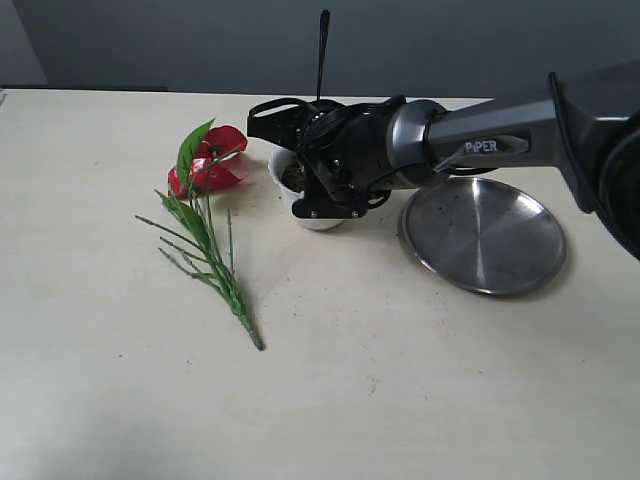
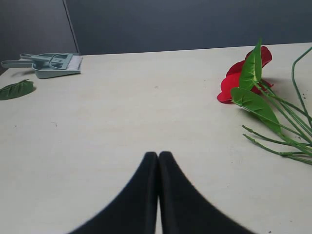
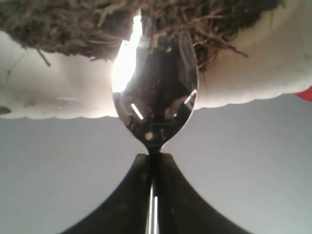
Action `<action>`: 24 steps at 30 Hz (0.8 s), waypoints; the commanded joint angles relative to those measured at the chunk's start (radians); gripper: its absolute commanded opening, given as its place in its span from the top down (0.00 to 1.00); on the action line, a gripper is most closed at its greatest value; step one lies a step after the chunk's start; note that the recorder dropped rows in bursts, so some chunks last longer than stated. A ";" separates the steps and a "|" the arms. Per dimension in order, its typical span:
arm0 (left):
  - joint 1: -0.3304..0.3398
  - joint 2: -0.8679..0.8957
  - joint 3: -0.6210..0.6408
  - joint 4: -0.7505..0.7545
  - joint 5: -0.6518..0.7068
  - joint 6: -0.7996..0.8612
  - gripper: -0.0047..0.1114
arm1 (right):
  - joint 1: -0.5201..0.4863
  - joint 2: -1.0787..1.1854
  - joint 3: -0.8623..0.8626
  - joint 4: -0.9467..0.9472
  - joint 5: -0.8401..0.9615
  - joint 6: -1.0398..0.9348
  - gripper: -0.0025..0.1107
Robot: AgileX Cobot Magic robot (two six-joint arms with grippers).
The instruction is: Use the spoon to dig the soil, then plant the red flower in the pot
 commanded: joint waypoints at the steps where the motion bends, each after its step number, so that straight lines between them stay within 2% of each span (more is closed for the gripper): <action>1: 0.000 -0.006 0.005 0.007 -0.006 -0.001 0.96 | 0.001 -0.003 -0.004 -0.011 -0.002 0.006 0.98; 24: 0.000 -0.006 0.005 0.007 -0.006 -0.001 0.96 | 0.032 -0.054 0.056 -0.011 0.009 -0.002 0.98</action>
